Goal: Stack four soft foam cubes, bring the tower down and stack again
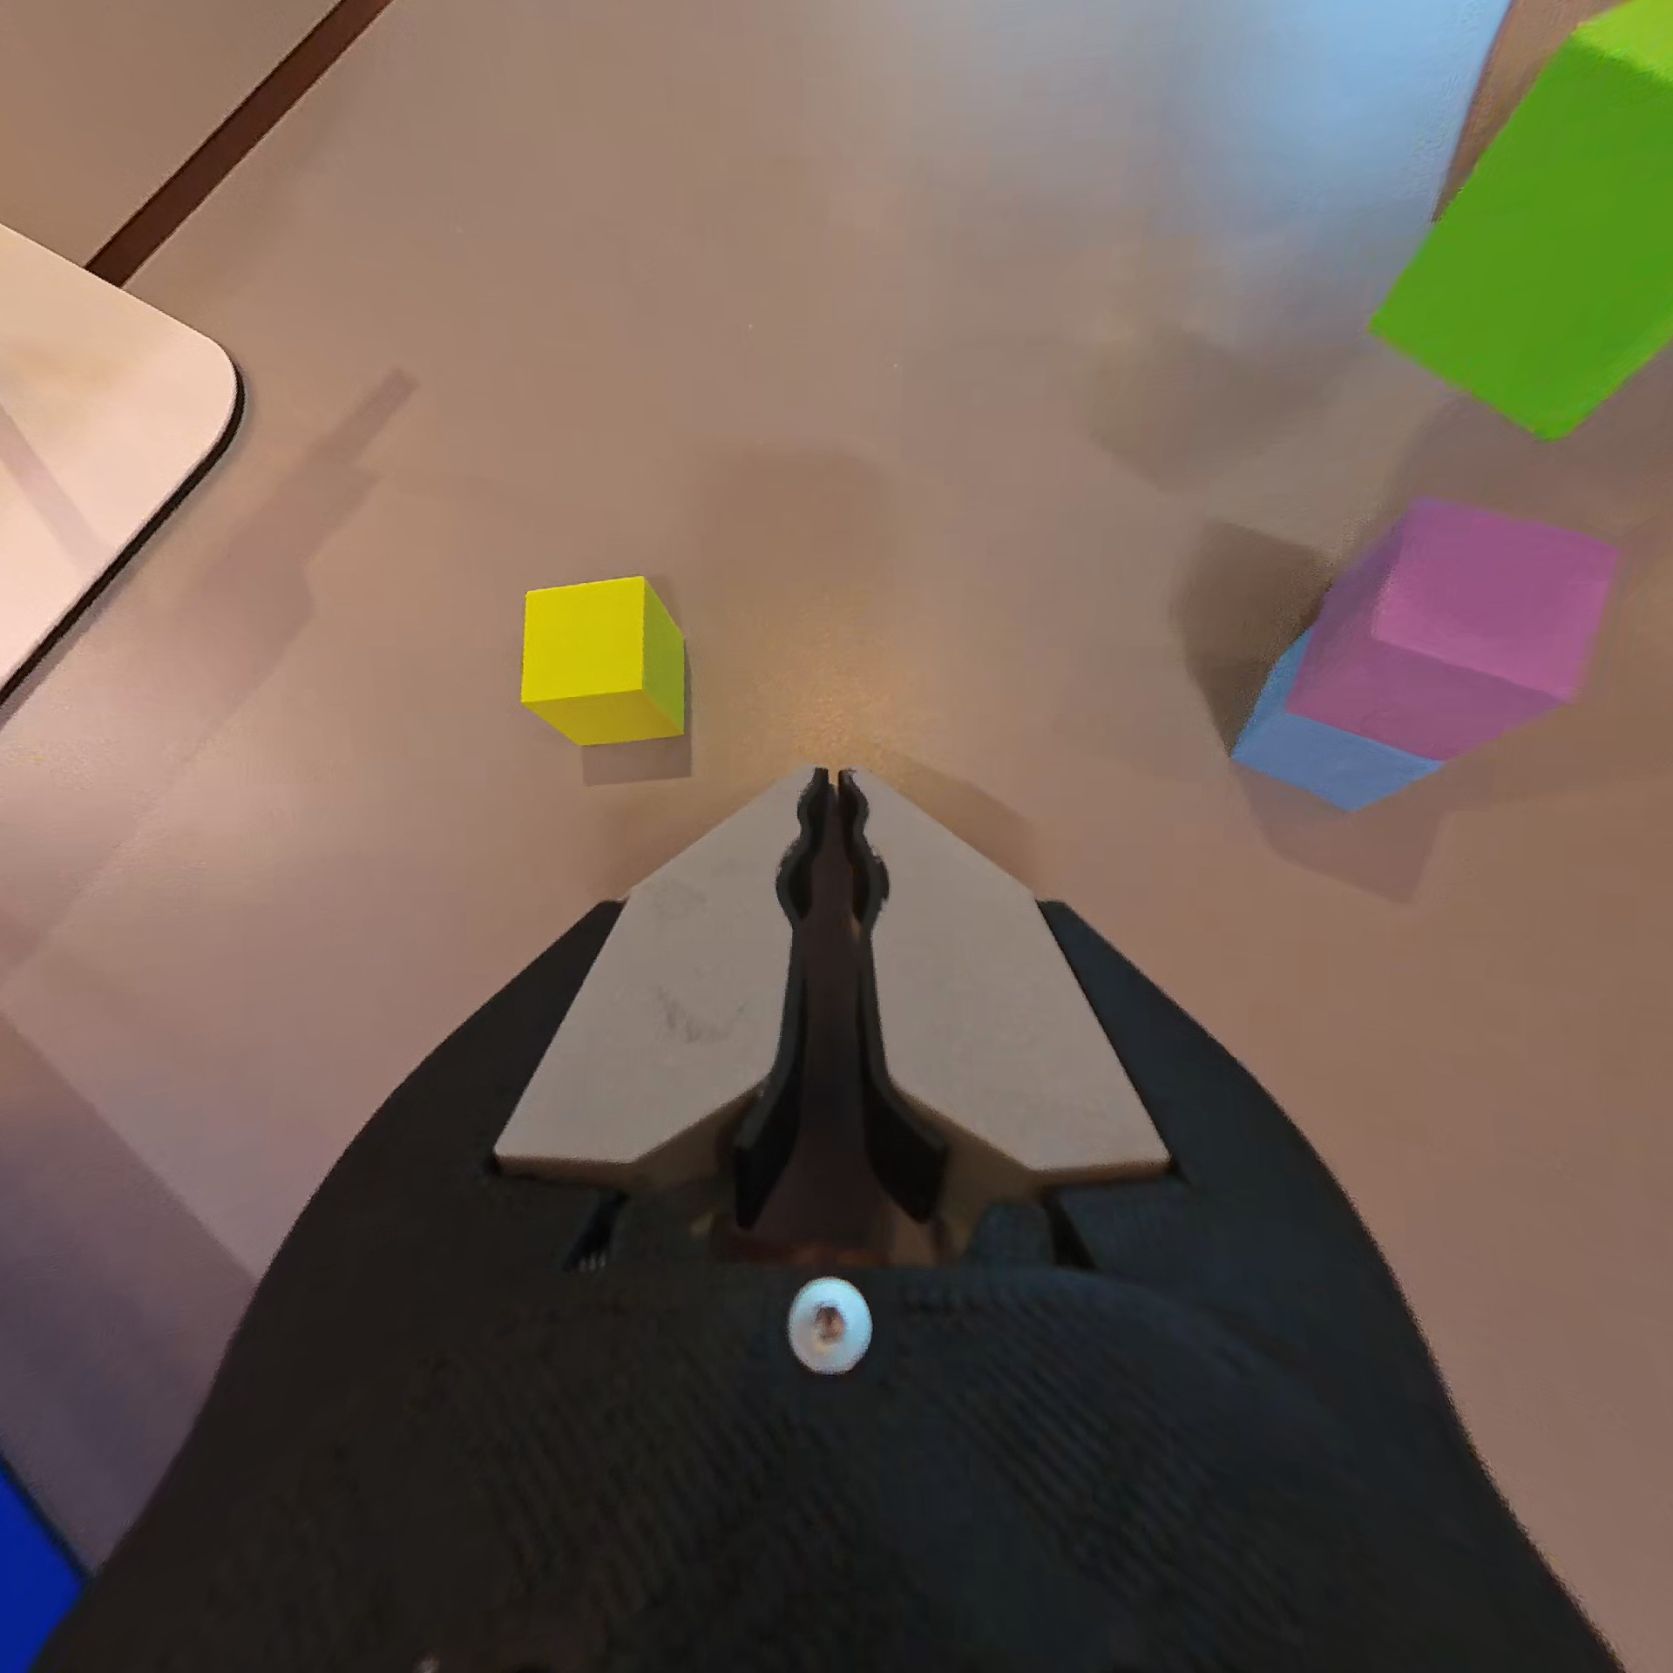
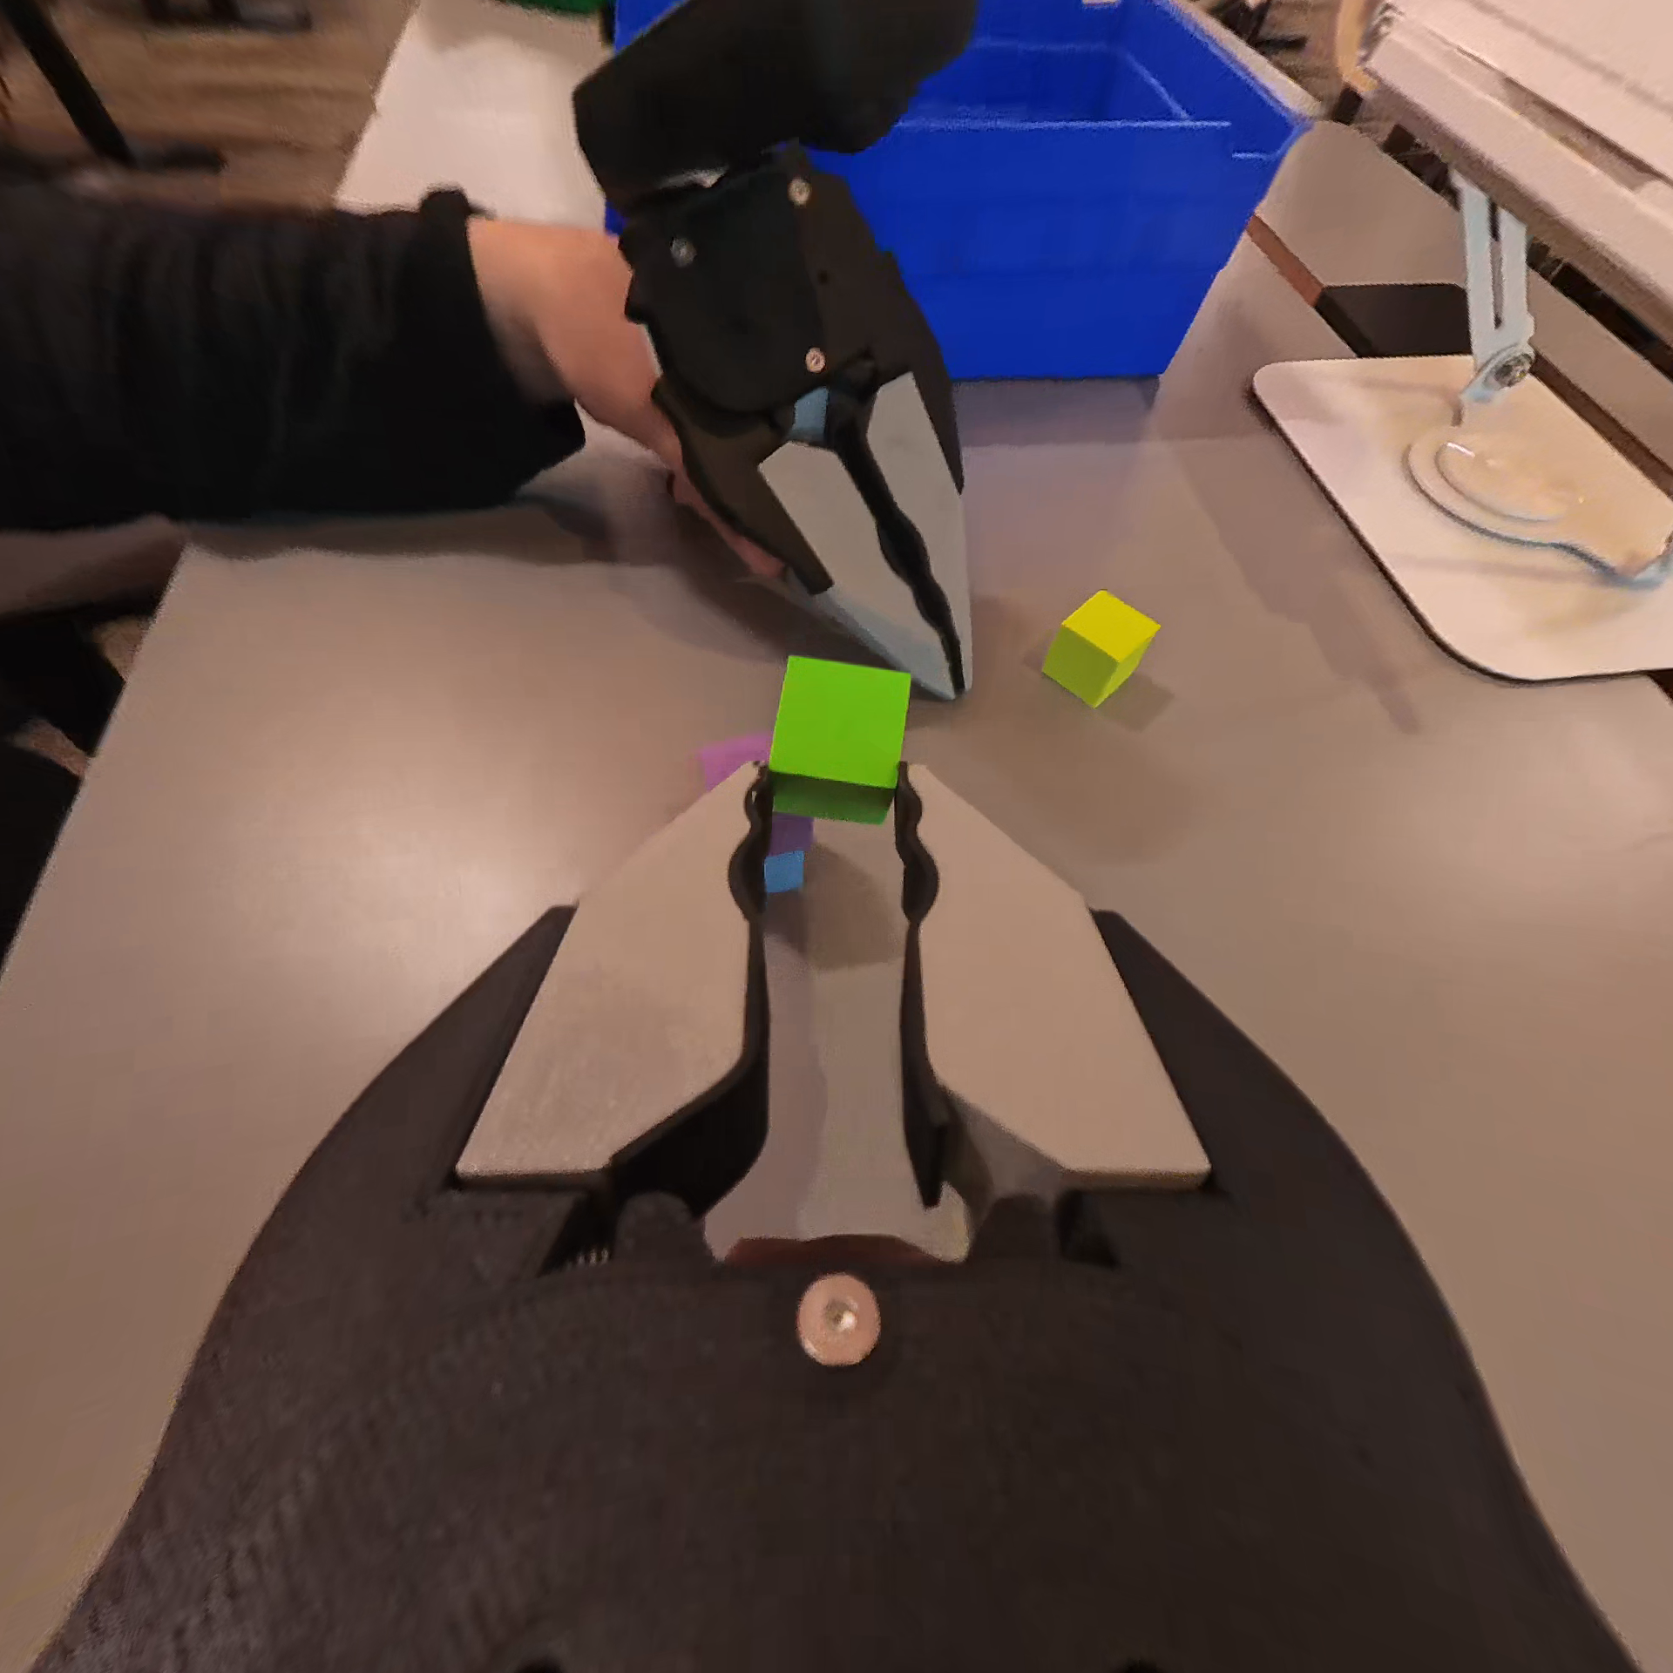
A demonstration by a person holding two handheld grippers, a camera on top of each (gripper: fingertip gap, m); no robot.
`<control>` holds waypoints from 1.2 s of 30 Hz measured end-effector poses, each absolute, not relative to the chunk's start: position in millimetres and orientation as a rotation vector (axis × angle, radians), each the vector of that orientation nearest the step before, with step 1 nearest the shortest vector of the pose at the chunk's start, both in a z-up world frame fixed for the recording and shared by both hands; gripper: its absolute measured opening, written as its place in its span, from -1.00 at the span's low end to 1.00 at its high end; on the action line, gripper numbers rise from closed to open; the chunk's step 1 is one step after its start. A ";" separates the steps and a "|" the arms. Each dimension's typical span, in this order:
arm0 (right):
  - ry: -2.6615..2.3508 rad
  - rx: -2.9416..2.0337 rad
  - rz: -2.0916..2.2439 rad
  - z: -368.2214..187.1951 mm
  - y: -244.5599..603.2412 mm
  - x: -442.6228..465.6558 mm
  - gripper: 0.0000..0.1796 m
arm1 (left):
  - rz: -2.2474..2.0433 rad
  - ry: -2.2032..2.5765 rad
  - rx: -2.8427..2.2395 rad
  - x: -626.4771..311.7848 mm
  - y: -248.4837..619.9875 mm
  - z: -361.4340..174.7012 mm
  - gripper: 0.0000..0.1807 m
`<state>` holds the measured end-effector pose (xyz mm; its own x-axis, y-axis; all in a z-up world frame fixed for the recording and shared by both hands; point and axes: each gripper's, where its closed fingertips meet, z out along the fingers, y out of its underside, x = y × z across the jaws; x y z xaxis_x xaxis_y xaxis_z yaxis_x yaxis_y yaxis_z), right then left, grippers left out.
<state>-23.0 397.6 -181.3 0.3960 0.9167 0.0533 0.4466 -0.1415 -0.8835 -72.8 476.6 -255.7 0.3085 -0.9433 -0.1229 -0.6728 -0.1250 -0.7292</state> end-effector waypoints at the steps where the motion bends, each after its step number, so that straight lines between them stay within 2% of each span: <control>1: -1.227 -1.755 0.623 -183.5 395.3 -24.0 -0.73 | -0.484 1.439 -1.870 -72.6 476.4 -255.6 -1.00; 16: -1.650 -1.709 0.752 -185.3 381.5 -42.3 -0.73 | -0.472 1.442 -1.863 -72.3 475.9 -255.7 -1.00; 36: -1.698 -1.730 0.737 -200.9 383.2 -45.1 -0.73 | -0.460 1.448 -1.854 -72.2 475.4 -255.8 -1.00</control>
<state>-45.1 383.2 -200.9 0.0281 0.9994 0.0207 0.6672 -0.0033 -0.7448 -72.2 475.4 -255.8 0.3028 -0.9409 -0.1517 -0.6809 -0.1022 -0.7253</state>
